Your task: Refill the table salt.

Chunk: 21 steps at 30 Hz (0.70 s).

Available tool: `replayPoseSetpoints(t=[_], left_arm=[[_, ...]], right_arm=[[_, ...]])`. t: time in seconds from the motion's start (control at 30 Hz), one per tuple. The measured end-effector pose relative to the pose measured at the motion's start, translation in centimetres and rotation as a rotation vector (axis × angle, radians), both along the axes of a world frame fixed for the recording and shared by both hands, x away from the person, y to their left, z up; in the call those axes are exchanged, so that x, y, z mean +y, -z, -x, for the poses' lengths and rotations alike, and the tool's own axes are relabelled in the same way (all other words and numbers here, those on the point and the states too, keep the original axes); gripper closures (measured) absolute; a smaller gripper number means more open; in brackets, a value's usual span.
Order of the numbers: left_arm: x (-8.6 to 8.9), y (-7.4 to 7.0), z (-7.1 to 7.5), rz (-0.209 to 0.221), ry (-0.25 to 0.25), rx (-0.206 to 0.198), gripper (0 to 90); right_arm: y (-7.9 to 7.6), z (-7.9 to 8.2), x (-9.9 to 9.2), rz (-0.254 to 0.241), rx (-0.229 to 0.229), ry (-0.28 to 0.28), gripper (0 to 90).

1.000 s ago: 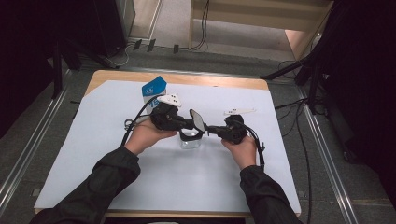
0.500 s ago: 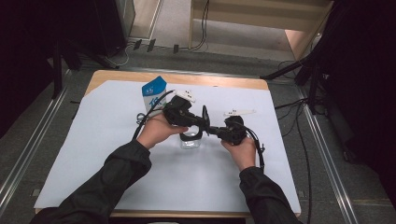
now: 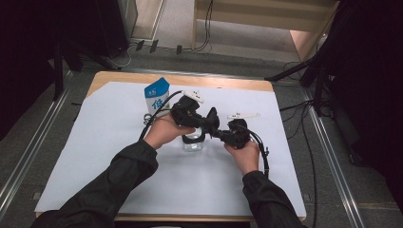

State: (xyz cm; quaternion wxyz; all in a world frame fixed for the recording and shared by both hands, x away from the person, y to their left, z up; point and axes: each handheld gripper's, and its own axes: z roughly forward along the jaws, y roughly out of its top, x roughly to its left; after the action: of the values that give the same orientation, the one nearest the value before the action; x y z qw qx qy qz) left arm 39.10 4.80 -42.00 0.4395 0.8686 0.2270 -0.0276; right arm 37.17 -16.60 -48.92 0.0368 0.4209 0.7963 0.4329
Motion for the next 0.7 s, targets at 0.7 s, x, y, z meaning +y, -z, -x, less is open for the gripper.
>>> replayPoseSetpoints(t=[0.7], left_arm=[[-0.01, 0.50, -0.14, 0.005, -0.005, 0.000, 83.7]], right_arm=[[0.06, 0.17, 0.08, 0.004, 0.004, 0.024, 90.0]])
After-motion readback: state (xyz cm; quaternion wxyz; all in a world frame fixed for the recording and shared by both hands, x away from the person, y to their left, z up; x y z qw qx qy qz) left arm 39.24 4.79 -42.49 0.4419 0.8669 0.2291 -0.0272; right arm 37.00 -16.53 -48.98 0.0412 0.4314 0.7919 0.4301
